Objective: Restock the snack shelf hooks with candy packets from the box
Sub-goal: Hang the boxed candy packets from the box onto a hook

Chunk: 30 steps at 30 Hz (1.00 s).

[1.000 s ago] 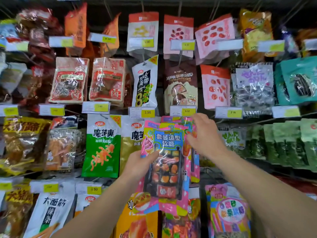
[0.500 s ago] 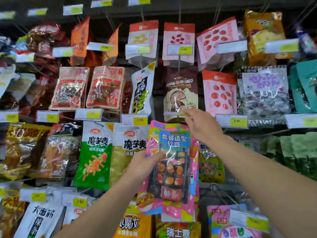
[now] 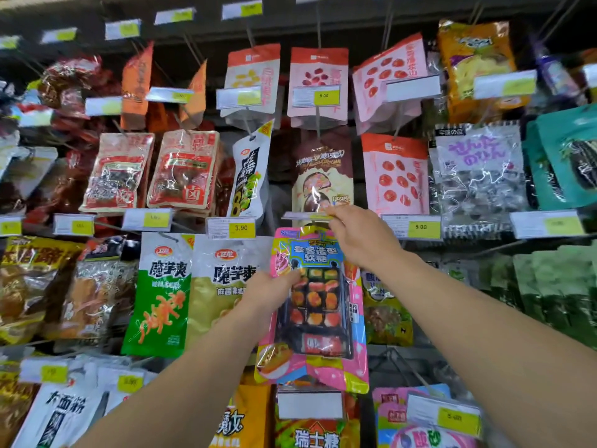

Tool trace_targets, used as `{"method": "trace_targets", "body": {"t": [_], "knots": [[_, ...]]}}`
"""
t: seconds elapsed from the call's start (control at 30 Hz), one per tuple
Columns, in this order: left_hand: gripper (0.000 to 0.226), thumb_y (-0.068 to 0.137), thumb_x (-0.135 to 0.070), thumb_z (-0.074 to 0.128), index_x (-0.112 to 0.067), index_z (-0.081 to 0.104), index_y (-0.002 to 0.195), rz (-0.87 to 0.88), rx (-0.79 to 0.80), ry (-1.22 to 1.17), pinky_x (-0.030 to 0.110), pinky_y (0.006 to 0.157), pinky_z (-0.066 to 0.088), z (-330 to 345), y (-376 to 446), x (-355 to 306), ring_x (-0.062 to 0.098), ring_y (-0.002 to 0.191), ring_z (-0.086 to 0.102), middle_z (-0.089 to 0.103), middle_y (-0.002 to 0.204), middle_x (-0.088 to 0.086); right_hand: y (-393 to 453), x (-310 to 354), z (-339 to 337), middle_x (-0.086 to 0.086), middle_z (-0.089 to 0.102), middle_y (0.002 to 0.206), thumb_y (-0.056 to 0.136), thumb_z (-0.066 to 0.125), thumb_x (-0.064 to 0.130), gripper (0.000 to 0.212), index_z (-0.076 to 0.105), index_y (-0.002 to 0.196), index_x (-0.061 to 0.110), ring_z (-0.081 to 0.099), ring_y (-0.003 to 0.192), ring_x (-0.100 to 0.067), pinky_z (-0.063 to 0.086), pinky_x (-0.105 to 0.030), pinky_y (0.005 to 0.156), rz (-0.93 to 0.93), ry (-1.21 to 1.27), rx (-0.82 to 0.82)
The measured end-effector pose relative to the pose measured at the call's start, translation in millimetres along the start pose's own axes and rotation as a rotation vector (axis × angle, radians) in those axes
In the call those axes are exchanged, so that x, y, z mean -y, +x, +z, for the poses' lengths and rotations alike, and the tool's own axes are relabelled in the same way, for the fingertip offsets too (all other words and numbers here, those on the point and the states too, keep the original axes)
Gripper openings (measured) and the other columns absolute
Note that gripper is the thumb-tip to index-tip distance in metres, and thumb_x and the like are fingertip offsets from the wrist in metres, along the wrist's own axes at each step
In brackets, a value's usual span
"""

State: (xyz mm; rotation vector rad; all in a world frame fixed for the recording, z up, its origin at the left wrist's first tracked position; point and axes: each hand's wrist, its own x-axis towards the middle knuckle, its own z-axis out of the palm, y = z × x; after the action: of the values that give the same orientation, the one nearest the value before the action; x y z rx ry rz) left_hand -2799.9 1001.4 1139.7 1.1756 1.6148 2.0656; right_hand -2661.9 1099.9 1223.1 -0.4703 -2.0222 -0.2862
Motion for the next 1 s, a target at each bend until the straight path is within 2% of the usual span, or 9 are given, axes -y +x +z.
{"method": "trace_targets", "body": {"t": [0.1, 0.2, 0.37, 0.5, 0.67, 0.77, 0.83, 0.9, 1.0], "knots": [[0.026, 0.091, -0.028, 0.067, -0.016, 0.050, 0.075, -0.006, 0.010, 0.013, 0.031, 0.077, 0.043, -4, -8, -1, 0.012, 0.067, 0.054, 0.060, 0.072, 0.000, 0, 0, 0, -0.004, 0.060, 0.125, 0.103, 0.037, 0.031, 0.033, 0.058, 0.126, 0.020, 0.055, 0.109, -0.028, 0.050, -0.048, 0.088, -0.006, 0.010, -0.004], [0.026, 0.088, -0.034, 0.069, -0.015, 0.054, 0.080, -0.038, 0.019, 0.041, 0.043, 0.094, 0.047, -7, -8, -1, 0.020, 0.079, 0.061, 0.067, 0.082, 0.006, 0, 1, 0, -0.004, 0.059, 0.128, 0.103, 0.037, 0.030, 0.034, 0.057, 0.129, 0.021, 0.055, 0.113, -0.027, 0.050, -0.047, 0.090, -0.001, 0.004, 0.000], [0.026, 0.083, -0.038, 0.073, -0.016, 0.058, 0.083, -0.048, 0.002, 0.031, 0.041, 0.097, 0.042, -3, -10, -1, 0.025, 0.097, 0.058, 0.067, 0.093, 0.005, 0, 2, -2, -0.004, 0.060, 0.125, 0.104, 0.037, 0.030, 0.033, 0.057, 0.129, 0.021, 0.056, 0.109, -0.028, 0.050, -0.047, 0.088, -0.006, -0.016, 0.007], [0.026, 0.086, -0.034, 0.071, -0.013, 0.058, 0.082, -0.034, -0.048, 0.062, 0.036, 0.092, 0.045, -6, -8, -2, 0.020, 0.086, 0.062, 0.066, 0.087, 0.003, 0, 5, -1, -0.005, 0.061, 0.123, 0.104, 0.037, 0.030, 0.032, 0.058, 0.126, 0.019, 0.056, 0.106, -0.027, 0.051, -0.045, 0.087, 0.000, -0.023, -0.010], [0.032, 0.082, -0.037, 0.073, -0.008, 0.065, 0.092, -0.053, -0.023, 0.073, 0.051, 0.085, 0.057, -3, 6, -3, 0.031, 0.083, 0.072, 0.075, 0.089, 0.013, 2, 5, -1, -0.005, 0.061, 0.125, 0.103, 0.037, 0.029, 0.032, 0.059, 0.124, 0.019, 0.056, 0.110, -0.028, 0.050, -0.048, 0.090, 0.007, -0.006, -0.011], [0.024, 0.084, -0.035, 0.073, -0.013, 0.064, 0.087, -0.033, -0.035, 0.067, 0.043, 0.082, 0.058, -2, 8, 2, 0.027, 0.085, 0.069, 0.072, 0.091, 0.010, -4, 3, 2, -0.002, 0.051, 0.140, 0.101, 0.039, 0.027, 0.038, 0.052, 0.137, 0.022, 0.052, 0.121, -0.027, 0.047, -0.046, 0.095, 0.001, 0.003, -0.024], [0.023, 0.087, -0.033, 0.071, -0.014, 0.059, 0.082, -0.031, -0.019, 0.028, 0.029, 0.061, 0.054, -2, 3, 4, 0.017, 0.070, 0.066, 0.067, 0.080, 0.004, -20, 2, 5, 0.002, 0.038, 0.150, 0.099, 0.043, 0.028, 0.046, 0.041, 0.145, 0.025, 0.047, 0.127, -0.023, 0.045, -0.040, 0.097, 0.020, 0.052, -0.073], [0.026, 0.090, -0.030, 0.067, -0.014, 0.052, 0.076, -0.028, 0.005, 0.001, 0.024, 0.044, 0.043, -2, -7, 3, 0.010, 0.052, 0.059, 0.059, 0.066, -0.001, -44, -1, 12, 0.004, 0.034, 0.148, 0.096, 0.048, 0.029, 0.051, 0.036, 0.145, 0.025, 0.049, 0.122, -0.020, 0.044, -0.033, 0.087, 0.070, 0.076, -0.123], [0.030, 0.092, -0.031, 0.065, -0.013, 0.049, 0.072, -0.018, 0.038, -0.034, 0.023, 0.044, 0.040, -2, -21, 1, 0.010, 0.055, 0.051, 0.057, 0.050, -0.004, -79, -6, 34, -0.001, 0.039, 0.138, 0.092, 0.056, 0.032, 0.055, 0.035, 0.141, 0.020, 0.052, 0.115, -0.023, 0.043, -0.032, 0.084, 0.209, 0.173, -0.062]]}}
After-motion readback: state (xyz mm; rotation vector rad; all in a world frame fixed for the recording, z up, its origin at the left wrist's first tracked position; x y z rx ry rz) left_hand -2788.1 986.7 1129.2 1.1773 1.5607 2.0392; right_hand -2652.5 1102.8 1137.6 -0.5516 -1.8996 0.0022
